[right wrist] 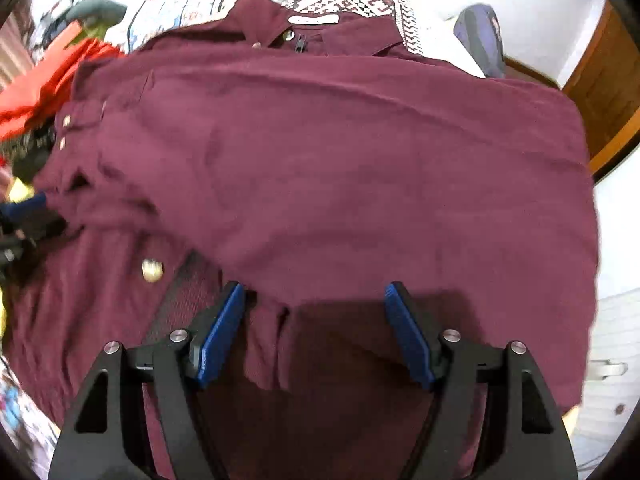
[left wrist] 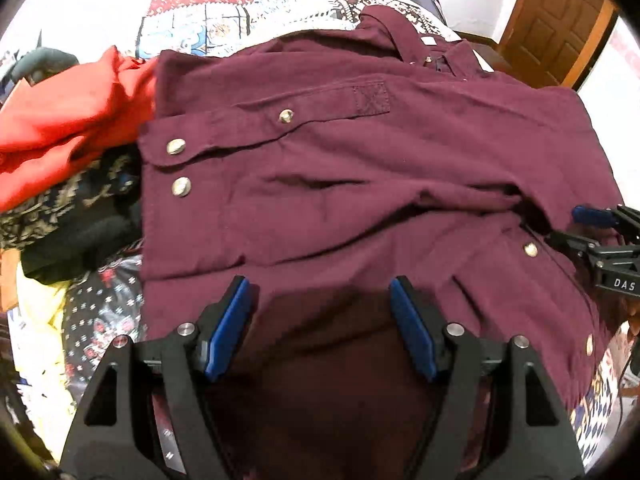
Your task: Fold large clothes
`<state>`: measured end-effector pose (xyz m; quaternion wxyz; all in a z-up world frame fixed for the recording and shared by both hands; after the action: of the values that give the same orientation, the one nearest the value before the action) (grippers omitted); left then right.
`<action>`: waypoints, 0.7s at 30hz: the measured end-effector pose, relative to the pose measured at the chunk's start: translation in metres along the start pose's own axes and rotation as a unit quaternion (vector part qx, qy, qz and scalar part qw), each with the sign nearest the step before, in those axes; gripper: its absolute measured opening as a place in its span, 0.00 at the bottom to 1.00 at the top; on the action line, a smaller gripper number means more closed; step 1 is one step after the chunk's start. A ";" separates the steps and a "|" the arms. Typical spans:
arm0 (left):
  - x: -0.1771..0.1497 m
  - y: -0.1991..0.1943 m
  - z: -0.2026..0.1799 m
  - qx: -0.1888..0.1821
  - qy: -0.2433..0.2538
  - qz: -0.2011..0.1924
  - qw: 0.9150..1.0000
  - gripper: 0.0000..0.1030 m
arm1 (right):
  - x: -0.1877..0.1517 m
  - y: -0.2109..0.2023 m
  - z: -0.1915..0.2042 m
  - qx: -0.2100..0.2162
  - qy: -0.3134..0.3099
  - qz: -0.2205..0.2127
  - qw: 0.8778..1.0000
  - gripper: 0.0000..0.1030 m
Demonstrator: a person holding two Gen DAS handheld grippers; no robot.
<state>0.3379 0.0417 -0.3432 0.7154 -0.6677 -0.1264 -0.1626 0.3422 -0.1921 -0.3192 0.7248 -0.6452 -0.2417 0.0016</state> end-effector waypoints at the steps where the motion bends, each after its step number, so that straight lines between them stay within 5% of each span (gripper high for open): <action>1: -0.005 -0.005 0.000 0.001 0.004 -0.002 1.000 0.69 | -0.004 -0.002 0.001 -0.005 -0.006 -0.002 1.000 0.67; 8: -0.027 -0.045 0.013 -0.003 0.006 -0.030 1.000 0.69 | -0.026 -0.040 -0.006 0.006 0.024 -0.031 0.999 0.67; 16: -0.046 -0.080 0.056 -0.010 -0.067 -0.048 0.997 0.69 | -0.044 -0.082 -0.042 -0.017 0.078 -0.071 0.994 0.67; 21: -0.070 -0.075 0.082 -0.026 -0.122 -0.018 0.992 0.70 | -0.060 -0.093 -0.070 -0.036 0.120 -0.079 0.989 0.67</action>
<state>0.2469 0.1237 -0.2961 0.6740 -0.6984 -0.2204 -0.0964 0.2848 -0.2920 -0.2571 0.7224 -0.6456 -0.2028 -0.1422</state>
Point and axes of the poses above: each gripper's, at about its wrist camera, not at the fingertips, and y roughly the way its jaws point, z to its left, x to its top, the point moved 10 cm from there along y, roughly the way its jaws point, and after that the axes turned 4 degrees about x, right-handed, at the moved point
